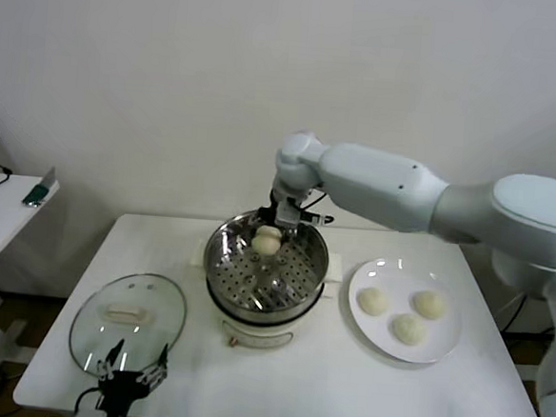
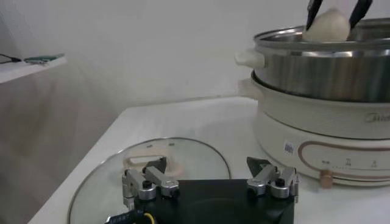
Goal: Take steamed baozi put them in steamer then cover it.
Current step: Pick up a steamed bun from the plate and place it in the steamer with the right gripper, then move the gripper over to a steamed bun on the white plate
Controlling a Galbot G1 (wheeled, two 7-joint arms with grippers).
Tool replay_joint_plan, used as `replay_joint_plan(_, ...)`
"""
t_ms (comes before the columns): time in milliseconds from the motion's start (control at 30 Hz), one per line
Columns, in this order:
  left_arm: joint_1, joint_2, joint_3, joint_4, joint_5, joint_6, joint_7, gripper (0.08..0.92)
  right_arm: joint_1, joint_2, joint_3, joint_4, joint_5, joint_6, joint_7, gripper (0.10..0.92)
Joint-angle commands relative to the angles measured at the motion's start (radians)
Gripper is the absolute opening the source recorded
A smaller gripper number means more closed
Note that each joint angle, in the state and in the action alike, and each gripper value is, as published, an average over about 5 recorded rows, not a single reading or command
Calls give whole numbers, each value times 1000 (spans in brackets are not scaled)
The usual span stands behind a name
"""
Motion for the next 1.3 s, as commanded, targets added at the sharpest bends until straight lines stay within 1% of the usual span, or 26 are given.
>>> replay_joint_plan(33,0,1,0,2,-1,-1,0,823,-79,71,41,-174,-112,57,31,696)
replay_joint_plan(267,1,0,-2,2,-4,-3,-2,823,-91,84,26,-189,-46,54,9,707)
replay_joint_plan(400,2,-1,-2,1,-3,-3,-2,823,-69,73,13,-167,4,56,14,782)
replay_joint_plan(467,2,-2,-2,0,-2,-3,-2,823,-31,50,-1,-130,71,53,-3,807)
replay_joint_plan(500,3,-2,-2,-2,-2,-3,-2,823,2,32,-15,-106,121,49,-18,816)
replay_joint_plan(567,5,-3,-2,-4,-1,-2,-2,823,98,-11,-70,-47,282,32,-57,820)
replay_joint_plan(600,6,-2,-1,-5,0,-2,-2,823,152,-35,-102,-18,378,20,-73,822)
replay_joint_plan(700,5,-2,0,-5,5,-1,-1,823,319,-118,-247,81,736,-64,-126,823)
replay_joint_plan(767,4,-3,2,-5,7,-2,-1,823,402,-205,-336,147,938,-166,-156,823)
replay_joint_plan(833,3,-3,4,-5,7,-3,-1,823,461,-305,-404,206,1051,-285,-164,823)
replay_joint_plan(900,1,-4,8,-4,5,-5,-3,823,510,-405,-470,270,1132,-423,-156,823)
replay_joint_plan(933,-1,-5,10,-3,4,-5,-4,823,526,-445,-494,299,1154,-484,-150,823)
replay_joint_plan(1000,-4,-5,14,-4,3,-6,-6,823,549,-523,-543,351,1151,-592,-131,823)
replay_joint_plan(1167,-12,-4,19,-5,3,-9,-7,823,528,-670,-653,453,984,-791,-14,823)
replay_joint_plan(1300,-16,-5,19,-6,3,-11,-8,823,423,-734,-635,510,900,-879,62,823)
